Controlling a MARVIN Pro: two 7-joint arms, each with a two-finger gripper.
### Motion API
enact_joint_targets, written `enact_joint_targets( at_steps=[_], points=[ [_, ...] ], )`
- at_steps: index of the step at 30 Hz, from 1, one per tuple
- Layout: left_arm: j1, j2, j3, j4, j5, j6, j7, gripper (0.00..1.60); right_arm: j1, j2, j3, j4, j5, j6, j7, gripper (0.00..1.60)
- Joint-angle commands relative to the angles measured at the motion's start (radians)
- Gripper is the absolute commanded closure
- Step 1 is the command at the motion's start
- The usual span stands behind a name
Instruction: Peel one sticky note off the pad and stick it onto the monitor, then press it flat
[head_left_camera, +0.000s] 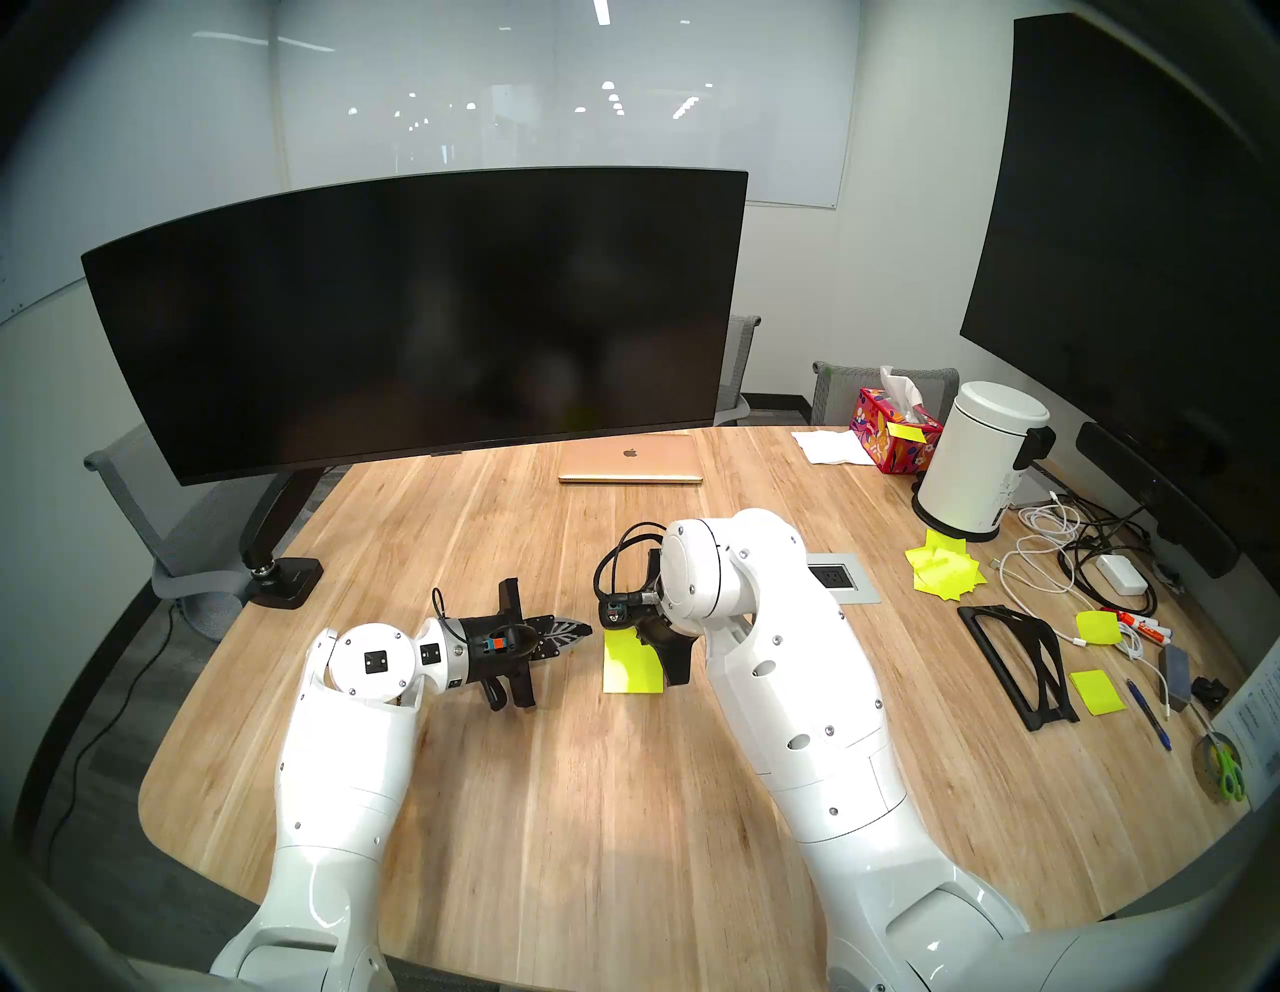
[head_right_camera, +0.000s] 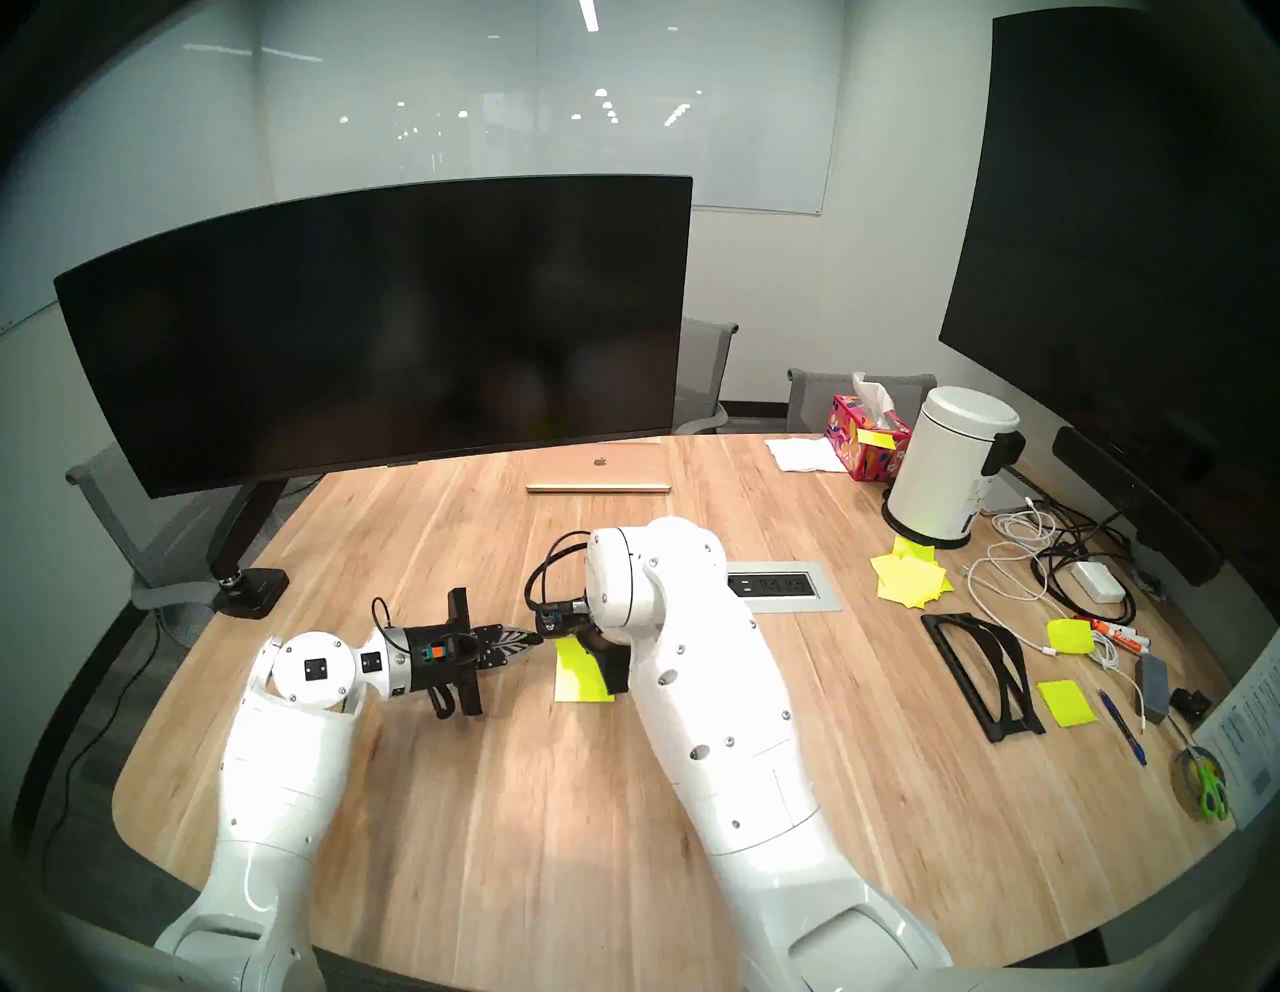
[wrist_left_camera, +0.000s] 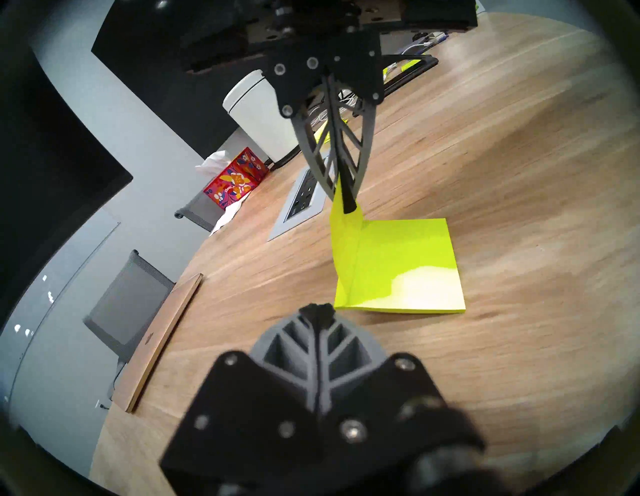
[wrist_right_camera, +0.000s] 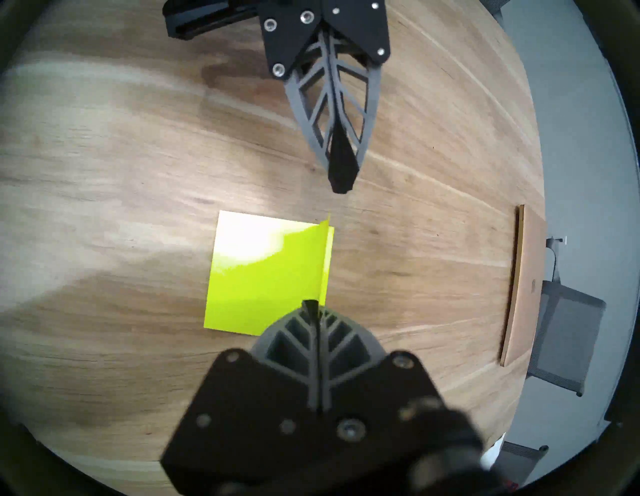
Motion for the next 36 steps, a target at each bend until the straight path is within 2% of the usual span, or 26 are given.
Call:
enact_joint_targets(
  at_steps=[1, 15, 23, 36],
  points=[
    [-0.009, 0.002, 0.002, 0.004, -0.004, -0.014, 0.001, 1.6, 0.026, -0.035, -0.014, -0.032, -0.01, 0.026, 0.004, 1.6],
    [-0.023, -0.006, -0.015, 0.037, 0.017, -0.013, 0.029, 1.6, 0.058, -0.051, -0.005, 0.036, -0.01, 0.064, 0.004, 1.6],
    [-0.038, -0.006, -0.019, 0.056, 0.03, -0.023, 0.037, 1.6, 0.117, -0.073, -0.002, 0.118, -0.004, 0.077, 0.004, 1.6],
    [-0.073, -0.005, -0.01, 0.1, 0.071, -0.043, 0.046, 1.6, 0.194, -0.084, 0.023, 0.2, 0.019, 0.076, 0.004, 1.6]
  ],
)
